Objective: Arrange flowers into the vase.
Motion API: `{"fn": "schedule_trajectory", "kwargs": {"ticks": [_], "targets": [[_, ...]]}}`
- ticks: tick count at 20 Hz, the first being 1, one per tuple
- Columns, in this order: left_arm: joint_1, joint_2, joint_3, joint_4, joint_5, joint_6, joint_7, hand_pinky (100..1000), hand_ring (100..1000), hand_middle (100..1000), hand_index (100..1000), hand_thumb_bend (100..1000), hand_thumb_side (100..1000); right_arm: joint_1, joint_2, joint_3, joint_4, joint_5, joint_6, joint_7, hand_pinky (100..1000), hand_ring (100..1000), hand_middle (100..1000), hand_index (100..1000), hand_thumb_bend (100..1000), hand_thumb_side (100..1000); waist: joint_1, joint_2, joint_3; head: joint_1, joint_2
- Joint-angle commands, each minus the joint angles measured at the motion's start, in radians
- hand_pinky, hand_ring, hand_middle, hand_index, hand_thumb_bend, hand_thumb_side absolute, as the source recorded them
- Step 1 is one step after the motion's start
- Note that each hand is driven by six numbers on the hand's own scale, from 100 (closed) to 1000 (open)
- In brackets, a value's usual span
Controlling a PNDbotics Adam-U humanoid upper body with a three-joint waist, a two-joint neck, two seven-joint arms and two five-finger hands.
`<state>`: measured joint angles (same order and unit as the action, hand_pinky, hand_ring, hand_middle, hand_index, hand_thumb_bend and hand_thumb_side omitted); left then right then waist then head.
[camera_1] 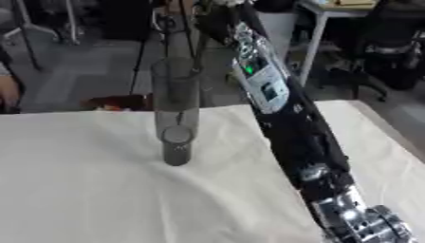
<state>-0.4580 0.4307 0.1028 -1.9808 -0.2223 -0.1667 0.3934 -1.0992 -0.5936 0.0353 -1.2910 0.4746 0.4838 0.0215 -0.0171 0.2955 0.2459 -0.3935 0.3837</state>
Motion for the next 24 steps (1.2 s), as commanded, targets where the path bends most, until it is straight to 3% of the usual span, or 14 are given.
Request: {"fn": "schedule_trajectory", "kwargs": {"ticks": [1,4,11,13,14,15,24], "targets": [[-0.009,0.018,0.011,-0.019,-0.004,0.001,-0.002,810,915,940,985,100,1000,-0.025,-0.018,0.016,0.015,-0.010,-0.009,0.001,830,840,621,583,134,812,0.003,-0.021,0.002,-0.002,-0.011],[-0.010,0.020,0.011,-0.019,-0.004,0.001,-0.002,810,916,939,985,100,1000,-0.041,-0.019,0.030,0.039,0.006,-0.014,0.038,835,848,636,607,213,877,0.002,-0.022,0.003,-0.003,-0.011],[-0.011,0.020,0.012,-0.019,-0.003,0.000,-0.002,811,916,940,985,100,1000,-0.060,-0.013,0.033,0.072,0.039,-0.007,0.093,833,850,650,623,291,934,-0.002,-0.024,0.005,-0.004,-0.019],[-0.011,0.019,0.012,-0.019,-0.003,0.000,-0.002,810,916,939,985,100,1000,-0.063,-0.012,0.035,0.085,0.046,-0.002,0.108,836,856,669,647,373,997,-0.003,-0.025,0.006,-0.004,-0.022],[-0.011,0.020,0.012,-0.019,-0.003,0.000,-0.002,810,916,939,985,100,1000,-0.065,-0.013,0.036,0.092,0.051,0.000,0.117,842,865,688,670,463,1000,-0.003,-0.025,0.007,-0.005,-0.022],[-0.010,0.020,0.012,-0.019,-0.003,-0.001,-0.002,810,916,940,985,100,1000,-0.068,-0.014,0.038,0.099,0.059,-0.001,0.128,844,868,694,679,491,1000,-0.003,-0.026,0.007,-0.006,-0.022],[-0.007,0.019,0.013,-0.019,-0.004,0.001,-0.001,810,915,939,985,100,1000,-0.077,-0.026,0.039,0.118,0.139,-0.033,0.216,881,910,762,777,516,1000,-0.006,-0.030,0.004,-0.008,-0.021]]}}
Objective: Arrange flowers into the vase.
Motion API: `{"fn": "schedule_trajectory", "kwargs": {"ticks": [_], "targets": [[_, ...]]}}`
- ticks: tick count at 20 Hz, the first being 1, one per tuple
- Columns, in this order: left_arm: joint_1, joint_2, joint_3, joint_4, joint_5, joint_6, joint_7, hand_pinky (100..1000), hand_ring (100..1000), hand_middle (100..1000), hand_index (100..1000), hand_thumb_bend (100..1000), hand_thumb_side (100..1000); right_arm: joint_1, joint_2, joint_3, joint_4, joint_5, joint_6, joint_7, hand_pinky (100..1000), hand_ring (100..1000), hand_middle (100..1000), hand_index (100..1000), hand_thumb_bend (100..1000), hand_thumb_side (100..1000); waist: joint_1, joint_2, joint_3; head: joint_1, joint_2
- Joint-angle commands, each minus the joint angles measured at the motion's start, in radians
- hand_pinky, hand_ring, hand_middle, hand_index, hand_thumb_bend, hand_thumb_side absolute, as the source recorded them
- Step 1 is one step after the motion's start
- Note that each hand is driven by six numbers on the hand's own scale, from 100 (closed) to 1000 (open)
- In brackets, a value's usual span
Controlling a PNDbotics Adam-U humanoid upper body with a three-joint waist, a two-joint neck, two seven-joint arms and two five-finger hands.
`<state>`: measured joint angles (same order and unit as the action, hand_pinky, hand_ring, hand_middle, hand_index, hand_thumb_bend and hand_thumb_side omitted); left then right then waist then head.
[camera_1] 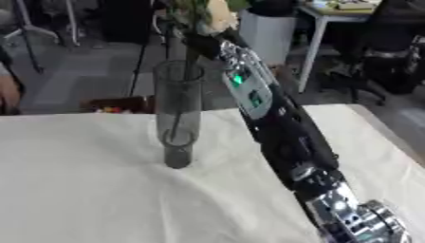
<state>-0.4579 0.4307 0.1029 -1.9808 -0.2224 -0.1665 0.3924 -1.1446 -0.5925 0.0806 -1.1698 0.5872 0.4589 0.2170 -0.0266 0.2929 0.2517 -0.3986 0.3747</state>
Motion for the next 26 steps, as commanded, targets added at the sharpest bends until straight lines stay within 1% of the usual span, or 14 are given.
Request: {"fn": "schedule_trajectory", "kwargs": {"ticks": [1,7,12,14,18,19,23,24,26], "targets": [[-0.007,0.020,0.013,-0.019,-0.004,0.002,0.000,810,915,939,985,100,1000,-0.033,-0.028,-0.006,-0.003,0.035,-0.011,0.029,885,914,768,786,518,1000,0.003,-0.028,-0.002,-0.003,-0.012],[-0.006,0.021,0.013,-0.019,-0.005,0.002,0.001,810,916,939,985,100,1000,-0.037,-0.033,-0.011,0.002,0.072,-0.025,0.090,903,936,798,834,540,1000,0.003,-0.031,-0.004,-0.002,-0.010],[-0.006,0.022,0.013,-0.019,-0.007,0.004,0.001,810,916,939,986,100,1000,-0.040,-0.038,-0.019,0.017,0.083,-0.019,0.149,913,952,824,867,570,1000,0.002,-0.031,-0.005,-0.001,-0.008],[-0.007,0.022,0.014,-0.019,-0.007,0.004,0.002,810,916,940,986,100,1000,-0.043,-0.039,-0.024,0.021,0.080,-0.017,0.172,916,955,831,881,604,1000,0.001,-0.032,-0.005,-0.002,-0.008],[-0.009,0.024,0.013,-0.019,-0.008,0.004,0.002,810,916,940,986,100,1000,-0.051,-0.039,-0.029,0.035,0.065,-0.013,0.221,925,964,845,891,737,1000,0.000,-0.033,-0.005,-0.002,-0.009],[-0.009,0.024,0.013,-0.019,-0.008,0.004,0.001,810,916,940,986,100,1000,-0.054,-0.039,-0.031,0.037,0.062,-0.013,0.233,926,965,847,895,753,1000,0.000,-0.034,-0.005,-0.002,-0.010],[-0.007,0.024,0.013,-0.019,-0.008,0.005,0.001,810,916,940,986,100,1000,-0.065,-0.039,-0.037,0.044,0.064,-0.009,0.271,931,969,854,904,793,1000,-0.002,-0.037,-0.006,0.002,-0.015],[-0.007,0.024,0.013,-0.019,-0.008,0.005,0.002,810,916,940,986,100,1000,-0.066,-0.040,-0.038,0.045,0.065,-0.009,0.280,932,970,854,904,799,986,-0.002,-0.038,-0.006,0.003,-0.018],[-0.005,0.023,0.014,-0.019,-0.009,0.006,0.003,810,916,940,986,100,1000,-0.067,-0.040,-0.040,0.044,0.065,-0.010,0.293,929,966,851,903,788,1000,-0.002,-0.040,-0.006,0.007,-0.029]]}}
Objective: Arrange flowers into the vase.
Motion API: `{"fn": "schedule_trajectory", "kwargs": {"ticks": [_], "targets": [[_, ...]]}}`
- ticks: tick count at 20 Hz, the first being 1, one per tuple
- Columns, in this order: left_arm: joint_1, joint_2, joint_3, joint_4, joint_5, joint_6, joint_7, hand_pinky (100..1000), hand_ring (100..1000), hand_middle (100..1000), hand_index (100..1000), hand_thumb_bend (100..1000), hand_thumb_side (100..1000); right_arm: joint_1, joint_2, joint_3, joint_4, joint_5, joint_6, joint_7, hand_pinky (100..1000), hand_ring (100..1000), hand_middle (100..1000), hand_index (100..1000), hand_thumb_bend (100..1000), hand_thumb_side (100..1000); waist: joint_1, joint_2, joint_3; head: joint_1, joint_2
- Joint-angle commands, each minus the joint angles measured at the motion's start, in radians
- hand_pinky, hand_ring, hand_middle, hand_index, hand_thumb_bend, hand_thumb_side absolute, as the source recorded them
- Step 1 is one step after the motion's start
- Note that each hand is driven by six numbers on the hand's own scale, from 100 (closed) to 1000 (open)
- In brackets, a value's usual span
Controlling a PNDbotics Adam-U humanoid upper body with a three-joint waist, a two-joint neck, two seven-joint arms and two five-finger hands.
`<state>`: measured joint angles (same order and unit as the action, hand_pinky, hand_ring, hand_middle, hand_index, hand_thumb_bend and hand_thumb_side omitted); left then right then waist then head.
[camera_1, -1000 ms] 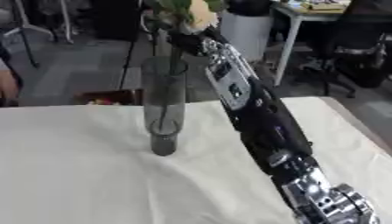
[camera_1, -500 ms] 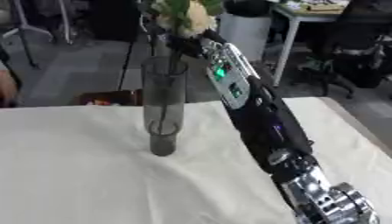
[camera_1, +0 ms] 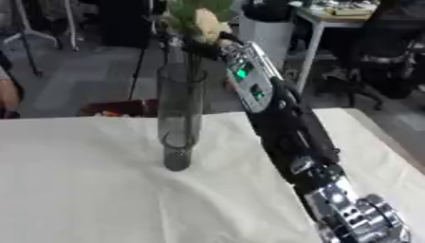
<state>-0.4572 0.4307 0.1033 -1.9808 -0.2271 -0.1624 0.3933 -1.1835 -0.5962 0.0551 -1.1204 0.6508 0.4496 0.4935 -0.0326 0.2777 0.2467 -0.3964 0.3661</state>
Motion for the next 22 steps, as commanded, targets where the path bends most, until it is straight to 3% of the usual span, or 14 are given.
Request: {"fn": "schedule_trajectory", "kwargs": {"ticks": [1,6,10,12,13,15,22], "targets": [[-0.005,0.023,0.014,-0.019,-0.004,0.002,0.002,810,916,940,986,100,1000,-0.028,-0.036,-0.017,-0.008,-0.001,-0.001,0.019,928,965,850,903,783,1000,0.003,-0.026,-0.001,0.008,-0.024],[-0.002,0.021,0.015,-0.019,-0.004,0.004,0.004,810,916,940,986,100,1000,-0.036,-0.027,-0.014,-0.048,-0.039,-0.005,-0.001,917,954,840,901,757,1000,0.002,-0.028,-0.004,0.006,-0.025],[-0.005,0.020,0.013,-0.019,-0.004,0.003,0.003,810,916,940,986,100,1000,-0.035,-0.028,0.000,-0.063,-0.070,0.010,-0.005,922,961,851,922,812,1000,0.001,-0.030,-0.005,0.006,-0.019],[-0.005,0.020,0.013,-0.019,-0.004,0.002,0.002,810,916,940,986,100,1000,-0.032,-0.029,0.005,-0.056,-0.074,0.020,0.010,930,968,865,940,887,905,0.001,-0.030,-0.004,0.006,-0.020],[-0.005,0.020,0.014,-0.019,-0.004,0.002,0.002,810,916,940,986,100,1000,-0.030,-0.030,0.007,-0.050,-0.075,0.025,0.022,936,975,873,954,949,794,0.001,-0.030,-0.004,0.005,-0.021],[-0.005,0.020,0.014,-0.019,-0.004,0.002,0.003,810,916,940,986,100,1000,-0.027,-0.031,0.013,-0.035,-0.079,0.032,0.047,943,982,882,967,1000,710,0.001,-0.031,-0.004,0.006,-0.023],[-0.004,0.019,0.014,-0.019,-0.004,0.002,0.002,810,916,940,986,100,1000,-0.022,-0.035,0.020,-0.011,-0.061,0.045,0.144,954,997,906,1000,1000,571,0.002,-0.033,-0.007,0.006,-0.022]]}}
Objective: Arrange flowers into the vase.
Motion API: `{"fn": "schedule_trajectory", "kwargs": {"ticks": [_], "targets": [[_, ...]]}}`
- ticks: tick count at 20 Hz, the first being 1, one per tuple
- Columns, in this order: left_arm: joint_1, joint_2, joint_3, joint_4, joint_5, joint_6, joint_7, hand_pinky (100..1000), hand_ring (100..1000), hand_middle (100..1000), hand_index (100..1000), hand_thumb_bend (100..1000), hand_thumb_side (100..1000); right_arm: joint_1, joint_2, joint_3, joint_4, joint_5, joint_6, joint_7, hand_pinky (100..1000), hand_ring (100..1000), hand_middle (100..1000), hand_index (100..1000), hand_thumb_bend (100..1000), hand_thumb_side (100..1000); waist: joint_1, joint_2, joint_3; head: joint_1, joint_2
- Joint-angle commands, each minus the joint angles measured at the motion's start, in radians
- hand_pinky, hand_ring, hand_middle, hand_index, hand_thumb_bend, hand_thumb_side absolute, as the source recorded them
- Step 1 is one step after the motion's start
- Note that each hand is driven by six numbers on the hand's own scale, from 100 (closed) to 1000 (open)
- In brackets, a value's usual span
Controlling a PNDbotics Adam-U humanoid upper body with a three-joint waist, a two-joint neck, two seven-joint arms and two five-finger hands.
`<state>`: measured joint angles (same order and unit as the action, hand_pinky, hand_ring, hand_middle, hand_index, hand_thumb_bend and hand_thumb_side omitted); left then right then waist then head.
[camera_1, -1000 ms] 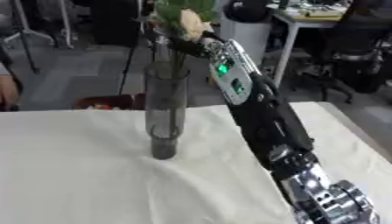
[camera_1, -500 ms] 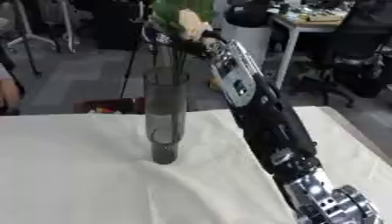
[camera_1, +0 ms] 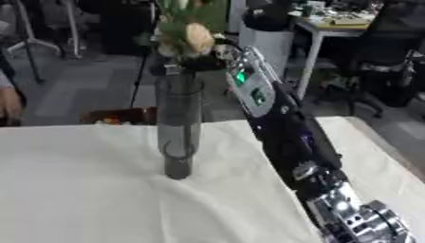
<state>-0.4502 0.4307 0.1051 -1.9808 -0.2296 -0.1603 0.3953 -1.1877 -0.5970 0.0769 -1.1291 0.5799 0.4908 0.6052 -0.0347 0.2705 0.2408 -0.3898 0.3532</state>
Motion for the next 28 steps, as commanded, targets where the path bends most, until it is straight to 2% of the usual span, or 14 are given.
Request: {"fn": "schedule_trajectory", "kwargs": {"ticks": [1,7,16,21,28], "targets": [[-0.011,0.019,0.012,-0.019,-0.002,0.000,0.000,810,916,940,986,100,1000,-0.017,-0.036,-0.003,-0.001,0.015,0.003,0.046,955,999,909,1000,1000,562,0.004,-0.026,-0.001,0.000,-0.009],[-0.007,0.019,0.013,-0.019,-0.002,0.001,0.001,810,917,940,986,100,1000,-0.008,-0.045,-0.019,-0.008,0.052,0.003,0.126,958,1000,916,1000,1000,533,0.007,-0.029,-0.005,0.004,-0.008],[-0.003,0.020,0.013,-0.019,-0.003,0.003,0.001,809,917,939,986,100,1000,-0.004,-0.060,-0.037,-0.013,0.107,0.011,0.205,967,1000,933,1000,1000,443,0.010,-0.033,-0.010,0.010,-0.009],[-0.002,0.020,0.014,-0.019,-0.004,0.004,0.001,809,917,940,986,100,1000,0.001,-0.067,-0.051,-0.021,0.112,0.010,0.214,966,1000,935,1000,1000,447,0.013,-0.033,-0.012,0.011,-0.011],[-0.004,0.018,0.013,-0.019,-0.004,0.007,-0.002,808,917,940,987,100,1000,-0.001,-0.063,-0.056,-0.046,0.081,0.001,0.188,958,999,925,1000,1000,500,0.015,-0.032,-0.011,0.008,-0.011]]}}
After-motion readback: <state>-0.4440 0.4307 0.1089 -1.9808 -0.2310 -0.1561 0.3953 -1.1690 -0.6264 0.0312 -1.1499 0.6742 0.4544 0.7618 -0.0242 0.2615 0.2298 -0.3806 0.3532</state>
